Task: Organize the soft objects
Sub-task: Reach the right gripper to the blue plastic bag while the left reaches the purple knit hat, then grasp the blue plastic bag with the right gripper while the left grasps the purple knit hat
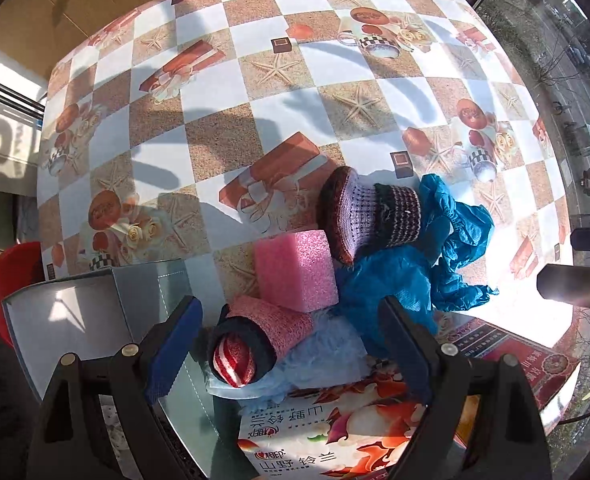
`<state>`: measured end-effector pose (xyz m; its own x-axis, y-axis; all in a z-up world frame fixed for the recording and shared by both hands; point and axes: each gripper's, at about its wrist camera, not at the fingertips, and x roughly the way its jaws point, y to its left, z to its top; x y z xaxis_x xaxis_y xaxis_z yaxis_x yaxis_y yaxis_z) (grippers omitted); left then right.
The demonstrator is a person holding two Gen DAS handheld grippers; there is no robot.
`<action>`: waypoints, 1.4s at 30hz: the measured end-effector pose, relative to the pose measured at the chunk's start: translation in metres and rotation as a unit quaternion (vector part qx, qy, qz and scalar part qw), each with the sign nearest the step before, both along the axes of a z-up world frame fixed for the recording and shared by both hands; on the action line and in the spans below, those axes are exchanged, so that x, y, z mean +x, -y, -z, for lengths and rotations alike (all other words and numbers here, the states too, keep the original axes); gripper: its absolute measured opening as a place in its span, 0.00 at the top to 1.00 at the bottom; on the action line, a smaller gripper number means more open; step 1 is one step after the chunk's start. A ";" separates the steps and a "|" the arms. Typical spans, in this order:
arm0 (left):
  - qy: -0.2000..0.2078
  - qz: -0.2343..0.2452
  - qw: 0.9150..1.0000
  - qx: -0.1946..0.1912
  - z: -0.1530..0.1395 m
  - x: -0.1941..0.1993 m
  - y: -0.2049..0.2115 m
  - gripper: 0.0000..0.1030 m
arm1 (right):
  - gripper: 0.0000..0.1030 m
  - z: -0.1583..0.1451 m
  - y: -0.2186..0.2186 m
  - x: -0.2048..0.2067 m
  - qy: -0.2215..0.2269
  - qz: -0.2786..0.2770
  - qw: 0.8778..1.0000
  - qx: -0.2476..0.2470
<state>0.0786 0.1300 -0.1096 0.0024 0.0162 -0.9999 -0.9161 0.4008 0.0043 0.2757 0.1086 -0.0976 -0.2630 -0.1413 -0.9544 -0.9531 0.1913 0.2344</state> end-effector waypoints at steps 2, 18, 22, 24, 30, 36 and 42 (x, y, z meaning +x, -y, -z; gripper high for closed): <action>0.013 -0.002 1.000 0.005 -0.002 0.006 -0.005 0.11 | 0.00 0.016 -0.006 0.000 -0.004 -0.006 1.000 -0.012; -0.004 0.011 1.000 -0.002 0.008 0.020 -0.027 0.11 | 0.00 0.099 -0.041 -0.026 -0.045 -0.063 0.995 -0.067; -0.003 0.023 1.000 -0.007 0.014 0.036 -0.030 0.11 | 0.35 0.096 -0.035 -0.026 -0.027 -0.086 0.994 -0.055; -0.003 0.034 0.999 -0.013 0.020 0.048 -0.031 0.11 | 0.66 0.091 -0.033 -0.019 -0.025 -0.088 0.995 -0.046; -0.020 0.055 0.997 -0.050 0.055 0.075 -0.037 0.11 | 0.69 0.074 -0.024 0.022 -0.041 -0.023 0.999 -0.020; -0.038 0.052 0.994 -0.090 0.082 0.087 -0.046 0.24 | 0.69 0.045 -0.007 0.051 -0.060 0.024 0.998 0.017; -0.011 0.061 0.995 -0.072 0.068 0.091 -0.042 0.45 | 0.69 0.016 0.004 0.067 -0.064 0.040 0.996 0.047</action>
